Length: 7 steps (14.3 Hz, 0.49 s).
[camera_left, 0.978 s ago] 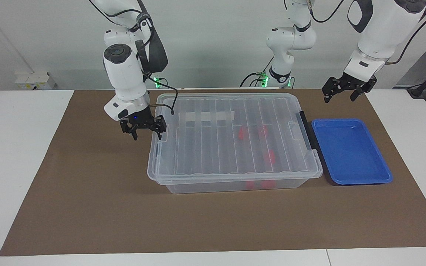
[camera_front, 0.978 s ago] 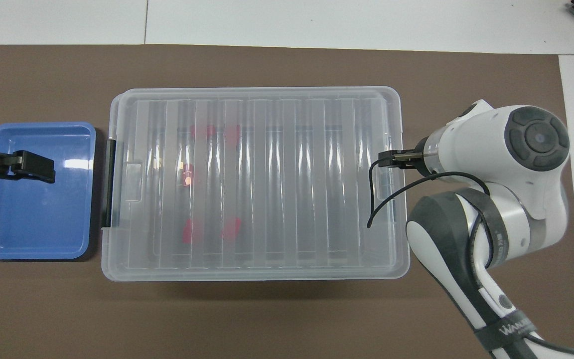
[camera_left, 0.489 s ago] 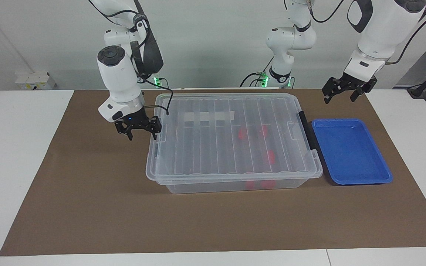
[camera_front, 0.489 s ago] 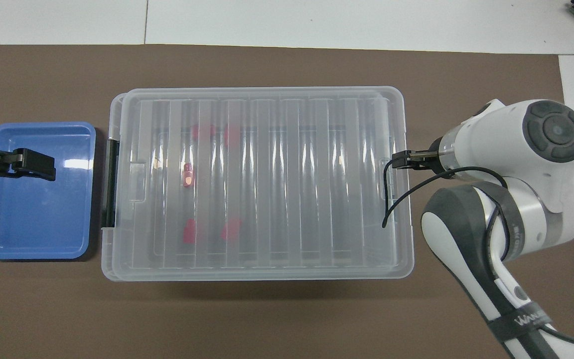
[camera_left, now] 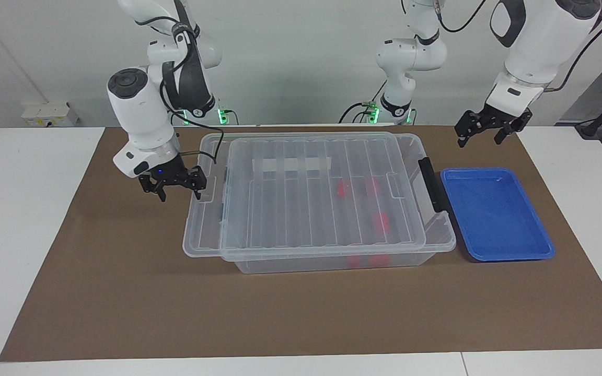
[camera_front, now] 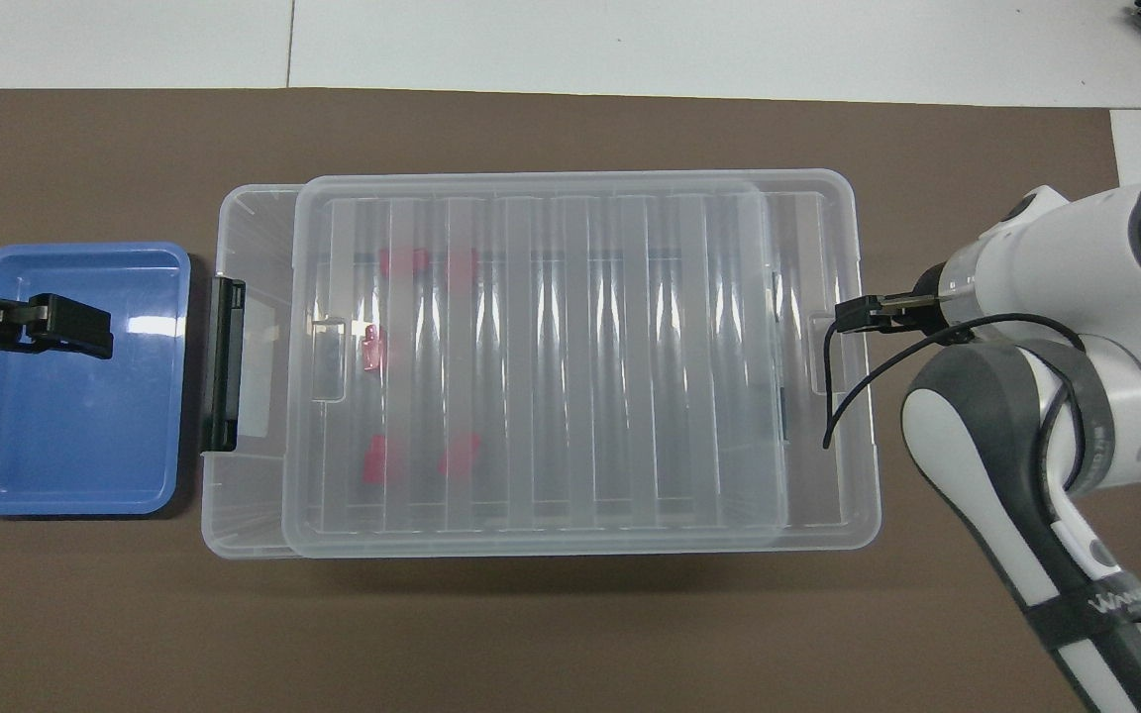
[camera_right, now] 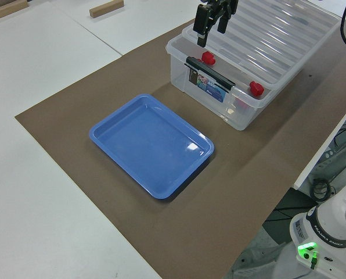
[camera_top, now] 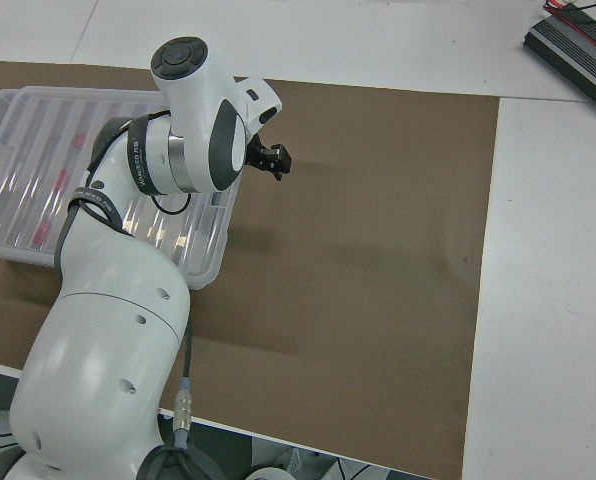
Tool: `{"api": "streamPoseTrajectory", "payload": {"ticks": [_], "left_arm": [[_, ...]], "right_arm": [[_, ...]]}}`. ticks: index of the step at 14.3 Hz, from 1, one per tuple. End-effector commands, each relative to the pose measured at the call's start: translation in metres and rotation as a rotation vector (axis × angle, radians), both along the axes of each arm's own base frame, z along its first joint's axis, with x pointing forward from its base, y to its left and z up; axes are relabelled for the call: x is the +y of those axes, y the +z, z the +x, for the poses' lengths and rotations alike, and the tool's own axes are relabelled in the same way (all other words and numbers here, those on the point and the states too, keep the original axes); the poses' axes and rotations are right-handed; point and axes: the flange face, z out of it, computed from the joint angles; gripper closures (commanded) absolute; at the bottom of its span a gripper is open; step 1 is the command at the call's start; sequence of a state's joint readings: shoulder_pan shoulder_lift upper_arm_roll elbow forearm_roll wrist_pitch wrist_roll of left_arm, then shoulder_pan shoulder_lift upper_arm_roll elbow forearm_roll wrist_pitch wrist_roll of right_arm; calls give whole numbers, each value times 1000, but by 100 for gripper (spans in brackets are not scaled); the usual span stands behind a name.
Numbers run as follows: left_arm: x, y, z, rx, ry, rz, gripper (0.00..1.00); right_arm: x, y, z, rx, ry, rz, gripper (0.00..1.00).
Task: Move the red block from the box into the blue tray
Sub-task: 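Slide the clear lid away from the left gripper with the right gripper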
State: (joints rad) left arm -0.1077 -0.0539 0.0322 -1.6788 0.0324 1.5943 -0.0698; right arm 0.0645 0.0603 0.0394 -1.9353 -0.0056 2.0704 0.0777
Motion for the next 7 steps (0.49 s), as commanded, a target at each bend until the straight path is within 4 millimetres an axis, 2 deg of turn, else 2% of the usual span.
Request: {"api": "streamPoseTrajectory", "payload": {"ticks": [1,5,7], "left_arm": [[2,0,-6,-14,15,-15,0],[-2,0,-6,-16,20,-15,0],[-7,0,-5,-29,94,-15,0]], "right_arm": [[-23,3,-4,17,20,12,3],[-47,1,-7,47,-2,10,2],[-58,2,-7,47,-18,9,1]]}}
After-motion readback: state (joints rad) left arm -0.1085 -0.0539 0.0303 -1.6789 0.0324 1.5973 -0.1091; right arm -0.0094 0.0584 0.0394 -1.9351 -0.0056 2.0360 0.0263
